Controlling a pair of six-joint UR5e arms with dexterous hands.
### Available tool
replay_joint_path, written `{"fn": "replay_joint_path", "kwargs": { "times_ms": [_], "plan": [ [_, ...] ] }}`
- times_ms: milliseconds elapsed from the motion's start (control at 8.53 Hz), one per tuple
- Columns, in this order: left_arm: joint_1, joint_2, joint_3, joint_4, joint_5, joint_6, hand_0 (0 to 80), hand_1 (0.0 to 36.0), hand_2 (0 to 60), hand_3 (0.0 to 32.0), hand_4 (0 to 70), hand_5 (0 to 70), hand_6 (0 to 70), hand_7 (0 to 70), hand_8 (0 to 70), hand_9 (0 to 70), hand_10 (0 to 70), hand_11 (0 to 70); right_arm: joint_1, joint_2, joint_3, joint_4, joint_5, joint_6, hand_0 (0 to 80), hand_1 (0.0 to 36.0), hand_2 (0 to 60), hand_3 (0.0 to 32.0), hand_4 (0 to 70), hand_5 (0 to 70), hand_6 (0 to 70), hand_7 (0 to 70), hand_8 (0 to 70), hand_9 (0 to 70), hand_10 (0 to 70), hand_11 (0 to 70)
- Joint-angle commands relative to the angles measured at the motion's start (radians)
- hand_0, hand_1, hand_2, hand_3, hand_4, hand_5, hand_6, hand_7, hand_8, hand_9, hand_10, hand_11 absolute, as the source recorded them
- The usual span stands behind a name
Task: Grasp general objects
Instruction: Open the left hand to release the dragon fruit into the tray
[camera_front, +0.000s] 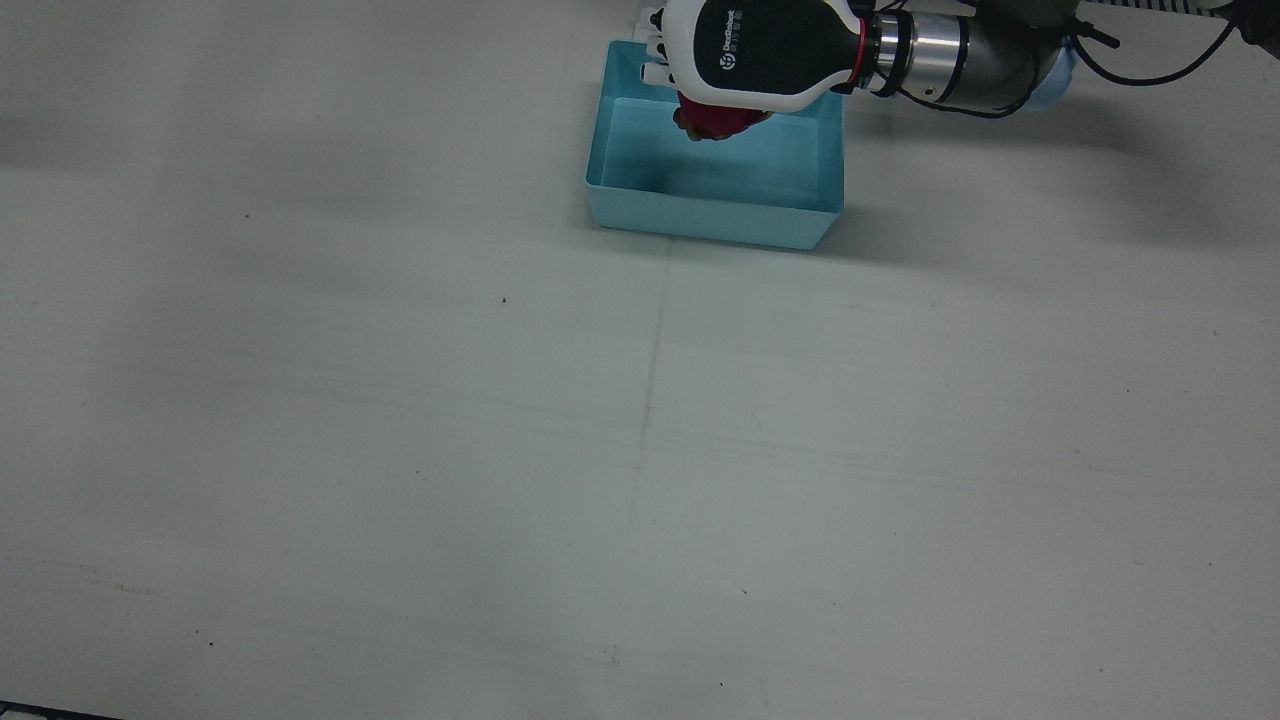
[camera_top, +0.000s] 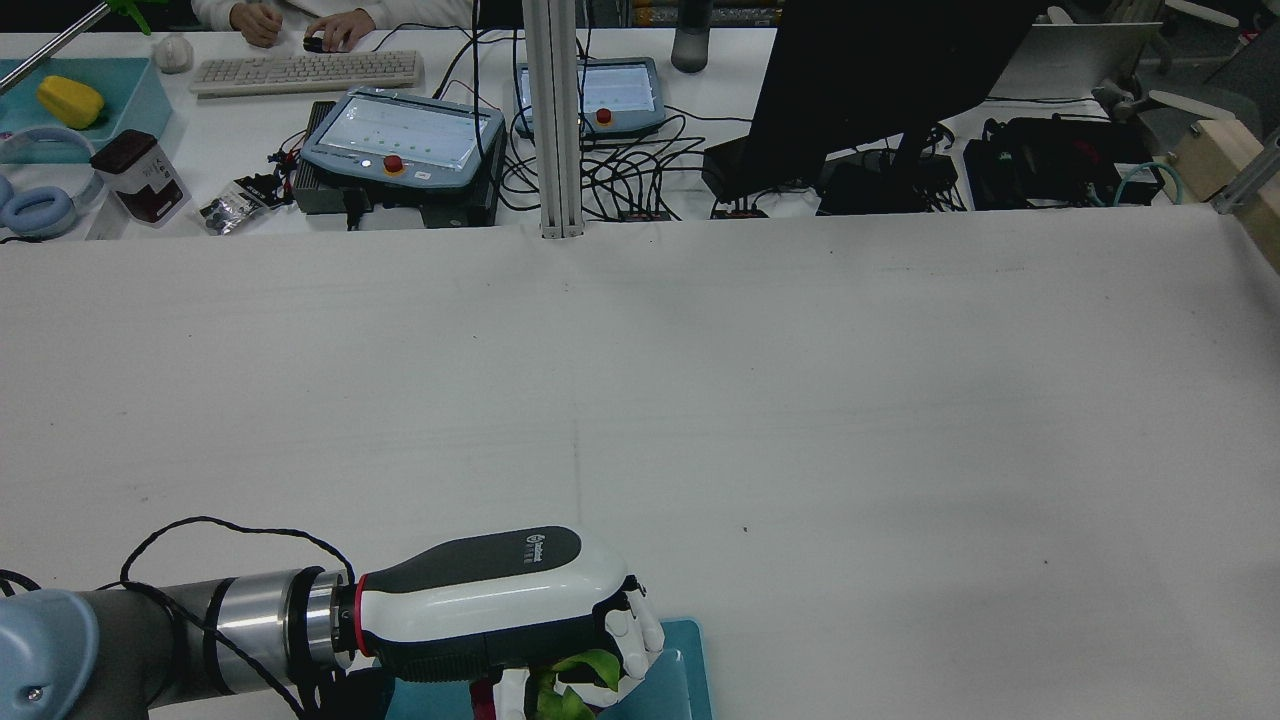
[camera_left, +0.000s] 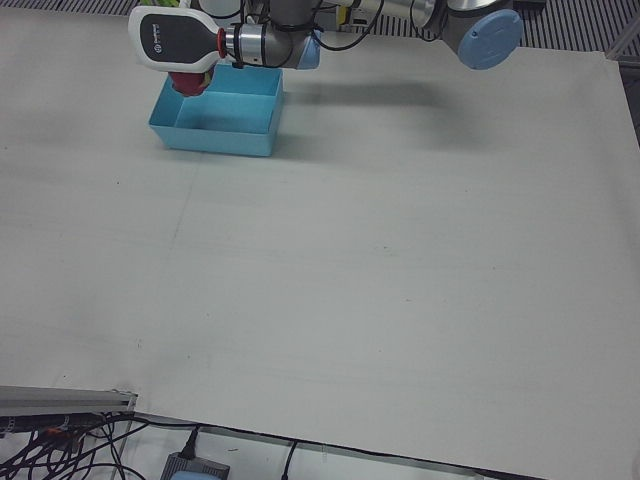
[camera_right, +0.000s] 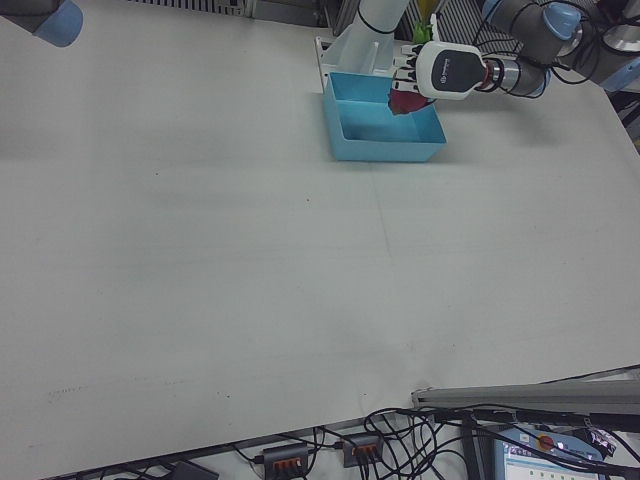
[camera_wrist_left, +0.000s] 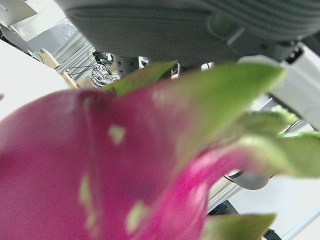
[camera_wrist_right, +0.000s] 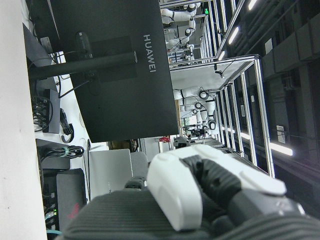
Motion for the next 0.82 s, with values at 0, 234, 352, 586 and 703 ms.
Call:
{"fn": "replay_joint_path", "kwargs": {
  "times_ms": [0, 234, 352, 586, 703],
  "plan": [
    [0.000, 0.002, 0.013, -0.003, 0.014, -0.008, 15.2, 0.0, 0.7, 0.0, 19.5, 0.0, 14.4, 9.8, 5.5, 2.7, 6.2, 8.7, 0.000, 0.000, 0.001, 0.000, 0.000, 0.000, 0.0, 0.0, 0.0, 0.0, 0.0, 0.0, 0.0, 0.0, 0.0, 0.0, 0.0, 0.0],
    [-0.004, 0.002, 0.018, 0.003, 0.014, -0.014, 10.9, 0.0, 0.0, 0.0, 18.0, 0.0, 14.4, 9.6, 6.0, 1.4, 5.6, 7.7, 0.000, 0.000, 0.001, 0.000, 0.000, 0.000, 0.0, 0.0, 0.0, 0.0, 0.0, 0.0, 0.0, 0.0, 0.0, 0.0, 0.0, 0.0],
    [-0.013, 0.002, 0.019, 0.006, 0.014, -0.041, 5.9, 0.0, 0.0, 0.0, 18.1, 0.0, 14.7, 10.1, 5.1, 0.7, 5.3, 7.1, 0.000, 0.000, 0.001, 0.000, 0.000, 0.000, 0.0, 0.0, 0.0, 0.0, 0.0, 0.0, 0.0, 0.0, 0.0, 0.0, 0.0, 0.0],
    [-0.106, -0.003, 0.062, 0.043, 0.014, -0.063, 17.2, 0.0, 4.7, 0.0, 13.1, 61.3, 19.0, 17.5, 6.8, 5.2, 7.5, 10.6, 0.000, 0.000, 0.001, 0.000, 0.002, 0.000, 0.0, 0.0, 0.0, 0.0, 0.0, 0.0, 0.0, 0.0, 0.0, 0.0, 0.0, 0.0],
    [-0.196, -0.001, 0.118, 0.012, 0.016, -0.078, 37.5, 0.6, 5.6, 0.0, 11.3, 70.0, 28.1, 30.5, 14.1, 15.2, 12.7, 18.4, 0.000, 0.000, -0.001, 0.000, 0.002, 0.000, 0.0, 0.0, 0.0, 0.0, 0.0, 0.0, 0.0, 0.0, 0.0, 0.0, 0.0, 0.0]
  ]
}}
